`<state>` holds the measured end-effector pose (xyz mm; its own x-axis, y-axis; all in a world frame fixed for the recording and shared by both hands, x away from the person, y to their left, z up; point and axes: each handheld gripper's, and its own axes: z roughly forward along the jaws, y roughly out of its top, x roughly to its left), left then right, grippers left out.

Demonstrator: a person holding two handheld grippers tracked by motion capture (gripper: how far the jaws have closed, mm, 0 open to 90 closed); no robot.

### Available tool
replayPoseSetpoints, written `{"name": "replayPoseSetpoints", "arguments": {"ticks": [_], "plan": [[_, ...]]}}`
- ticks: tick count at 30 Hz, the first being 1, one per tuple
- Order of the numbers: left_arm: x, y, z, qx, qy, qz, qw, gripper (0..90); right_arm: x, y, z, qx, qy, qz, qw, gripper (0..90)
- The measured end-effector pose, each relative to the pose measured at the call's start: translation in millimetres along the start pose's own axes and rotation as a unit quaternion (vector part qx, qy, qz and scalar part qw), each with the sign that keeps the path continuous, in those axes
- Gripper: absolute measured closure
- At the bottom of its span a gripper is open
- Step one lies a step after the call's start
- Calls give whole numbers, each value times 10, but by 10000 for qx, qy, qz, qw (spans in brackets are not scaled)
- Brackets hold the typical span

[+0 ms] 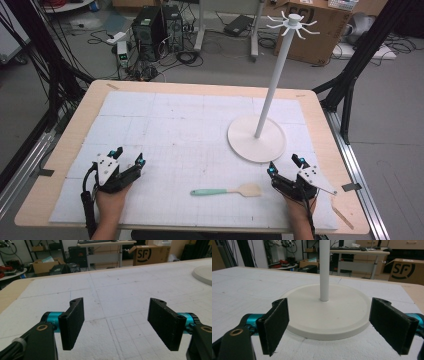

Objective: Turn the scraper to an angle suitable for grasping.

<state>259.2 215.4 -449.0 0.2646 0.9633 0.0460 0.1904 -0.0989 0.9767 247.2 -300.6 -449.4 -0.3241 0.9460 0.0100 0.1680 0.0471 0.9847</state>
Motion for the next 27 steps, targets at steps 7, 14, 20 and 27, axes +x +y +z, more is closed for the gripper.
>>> {"name": "replayPoseSetpoints", "arguments": {"ticks": [7, 14, 20, 27], "plan": [[35, 2, 17, 70, -122, -150, 9998, 292, -13, 0, 2, -46, 271, 38, 9996, 159], [23, 5, 15, 104, -299, 7, 9995, 282, -1, 9, 33, 114, 233, -23, 9997, 158], [22, 6, 24, 122, -390, 21, 9992, 246, 26, 10, 39, 154, 279, -170, 9993, 157], [14, 0, 3, 12, -306, 32, 9995, 252, 35, 6, 24, 82, 338, -238, 9991, 157]]}}
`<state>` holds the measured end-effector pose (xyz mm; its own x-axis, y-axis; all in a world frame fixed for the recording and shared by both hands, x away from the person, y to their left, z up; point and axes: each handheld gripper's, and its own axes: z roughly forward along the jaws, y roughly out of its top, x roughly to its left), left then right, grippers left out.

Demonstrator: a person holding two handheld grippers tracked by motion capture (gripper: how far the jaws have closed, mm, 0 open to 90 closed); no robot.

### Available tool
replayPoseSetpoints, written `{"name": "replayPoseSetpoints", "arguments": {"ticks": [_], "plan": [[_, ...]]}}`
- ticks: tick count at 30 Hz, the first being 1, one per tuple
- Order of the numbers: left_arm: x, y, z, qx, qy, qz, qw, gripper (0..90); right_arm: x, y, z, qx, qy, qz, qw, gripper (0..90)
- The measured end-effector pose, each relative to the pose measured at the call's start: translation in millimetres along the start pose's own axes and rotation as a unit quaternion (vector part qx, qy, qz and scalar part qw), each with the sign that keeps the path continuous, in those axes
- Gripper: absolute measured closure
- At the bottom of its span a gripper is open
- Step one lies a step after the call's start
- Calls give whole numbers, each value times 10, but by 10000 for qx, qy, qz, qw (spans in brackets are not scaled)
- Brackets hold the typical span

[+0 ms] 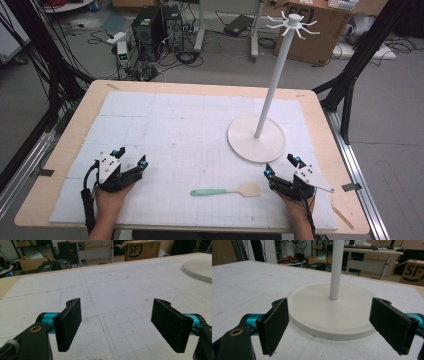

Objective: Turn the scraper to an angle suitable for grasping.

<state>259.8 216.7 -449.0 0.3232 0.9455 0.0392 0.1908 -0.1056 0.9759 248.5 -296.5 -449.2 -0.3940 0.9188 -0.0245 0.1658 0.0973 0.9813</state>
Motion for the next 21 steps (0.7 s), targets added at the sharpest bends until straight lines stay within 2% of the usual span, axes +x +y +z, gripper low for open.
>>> {"name": "replayPoseSetpoints", "arguments": {"ticks": [2, 5, 9, 21], "plan": [[-3, -6, -16, -84, 4, 9, 10000, 257, 7, -3, -9, -53, -10, -58, 10000, 157], [-1, -8, -24, -136, -50, 32, 9999, 251, 1, -4, -13, -40, 12, 15, 10000, 158], [2, -7, -21, -110, -35, 0, 9999, 248, -13, -3, -10, -43, 21, 74, 10000, 158], [8, -2, -3, -21, 0, -28, 10000, 261, -11, -3, -12, -55, -16, 56, 10000, 158]]}}
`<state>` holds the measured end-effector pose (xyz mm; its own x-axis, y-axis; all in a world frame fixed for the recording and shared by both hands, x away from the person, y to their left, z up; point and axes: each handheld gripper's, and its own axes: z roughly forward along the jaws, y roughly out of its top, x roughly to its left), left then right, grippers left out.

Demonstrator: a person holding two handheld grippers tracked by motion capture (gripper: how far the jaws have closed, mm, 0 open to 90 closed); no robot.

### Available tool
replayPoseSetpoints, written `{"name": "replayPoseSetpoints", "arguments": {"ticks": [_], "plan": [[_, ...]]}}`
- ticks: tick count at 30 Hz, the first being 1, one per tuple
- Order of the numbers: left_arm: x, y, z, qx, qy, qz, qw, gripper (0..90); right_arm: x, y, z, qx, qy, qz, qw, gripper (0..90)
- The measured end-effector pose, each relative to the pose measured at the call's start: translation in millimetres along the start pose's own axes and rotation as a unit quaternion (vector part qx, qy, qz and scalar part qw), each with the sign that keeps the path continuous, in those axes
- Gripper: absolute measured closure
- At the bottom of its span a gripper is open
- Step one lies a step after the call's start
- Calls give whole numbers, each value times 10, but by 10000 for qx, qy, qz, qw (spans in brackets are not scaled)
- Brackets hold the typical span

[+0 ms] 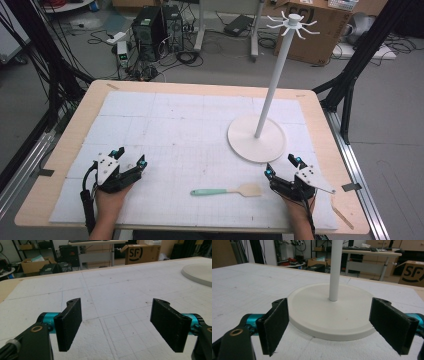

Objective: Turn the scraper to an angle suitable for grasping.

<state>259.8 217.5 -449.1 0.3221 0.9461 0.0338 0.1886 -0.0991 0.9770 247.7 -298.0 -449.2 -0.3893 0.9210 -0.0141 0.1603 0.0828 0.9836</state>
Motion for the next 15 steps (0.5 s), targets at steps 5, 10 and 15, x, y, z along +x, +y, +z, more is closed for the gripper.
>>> {"name": "replayPoseSetpoints", "arguments": {"ticks": [5, 10, 15], "plan": [[-13, -2, -7, -24, -28, 61, 10000, 259, 1, 1, 3, 32, 0, 2, 10000, 159], [1, -4, -11, -65, -82, -16, 9999, 259, 4, 8, 23, 118, -62, 32, 9999, 165], [0, -2, -9, -34, -79, 25, 10000, 260, 3, 13, 34, 184, -4, 12, 9998, 166]]}}
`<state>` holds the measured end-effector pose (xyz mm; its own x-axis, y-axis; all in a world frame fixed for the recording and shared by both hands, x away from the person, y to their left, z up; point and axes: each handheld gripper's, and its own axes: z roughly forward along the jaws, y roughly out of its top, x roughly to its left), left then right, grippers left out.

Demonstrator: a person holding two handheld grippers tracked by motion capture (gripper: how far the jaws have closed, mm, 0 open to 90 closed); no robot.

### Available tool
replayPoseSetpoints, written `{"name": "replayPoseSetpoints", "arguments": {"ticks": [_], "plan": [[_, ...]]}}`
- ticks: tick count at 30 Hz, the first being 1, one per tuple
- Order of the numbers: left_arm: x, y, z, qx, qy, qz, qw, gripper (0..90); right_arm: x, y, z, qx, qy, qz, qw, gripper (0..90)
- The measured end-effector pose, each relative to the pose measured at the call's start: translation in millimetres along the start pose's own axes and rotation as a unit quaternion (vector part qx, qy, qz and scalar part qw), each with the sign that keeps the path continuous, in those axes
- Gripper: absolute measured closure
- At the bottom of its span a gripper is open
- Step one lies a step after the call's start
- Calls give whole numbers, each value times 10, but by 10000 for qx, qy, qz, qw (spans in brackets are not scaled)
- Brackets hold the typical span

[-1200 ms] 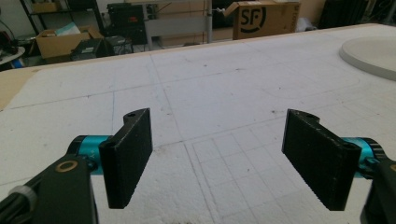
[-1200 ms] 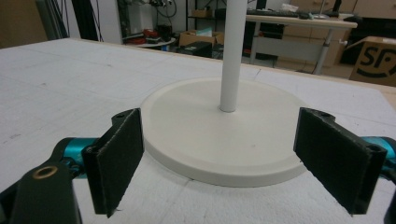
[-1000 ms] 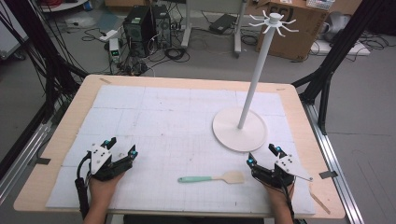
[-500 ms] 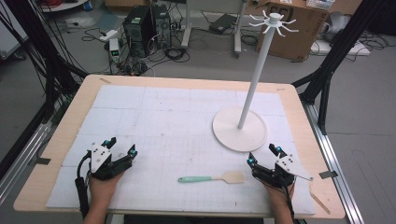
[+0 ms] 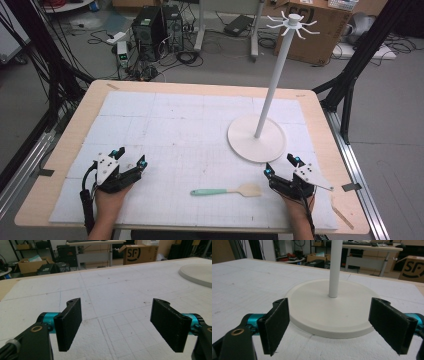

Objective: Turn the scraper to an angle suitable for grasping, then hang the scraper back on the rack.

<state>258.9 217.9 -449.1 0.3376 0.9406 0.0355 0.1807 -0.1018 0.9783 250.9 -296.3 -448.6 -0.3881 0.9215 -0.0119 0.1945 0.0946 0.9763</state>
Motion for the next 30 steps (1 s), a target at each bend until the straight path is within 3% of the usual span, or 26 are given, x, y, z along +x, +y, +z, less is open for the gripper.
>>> {"name": "replayPoseSetpoints", "arguments": {"ticks": [8, 14, 19, 25, 30], "plan": [[-11, -1, 1, -16, 43, 15, 10000, 261, -7, -8, -23, -135, 15, 24, 9999, 164], [-2, 4, 13, 38, 60, -22, 10000, 263, -20, 10, -44, -117, 370, 86, 9992, 158], [-7, 4, 14, 40, 55, -7, 10000, 264, -47, 34, -62, -220, 1051, 196, 9940, 153], [-16, 3, 8, 29, 33, 69, 10000, 263, 9, 66, -26, -74, 1569, 50, 9876, 151], [-20, 1, 4, 11, 2, 93, 10000, 263, 164, 105, 71, 179, 1893, -346, 9811, 138]]}}
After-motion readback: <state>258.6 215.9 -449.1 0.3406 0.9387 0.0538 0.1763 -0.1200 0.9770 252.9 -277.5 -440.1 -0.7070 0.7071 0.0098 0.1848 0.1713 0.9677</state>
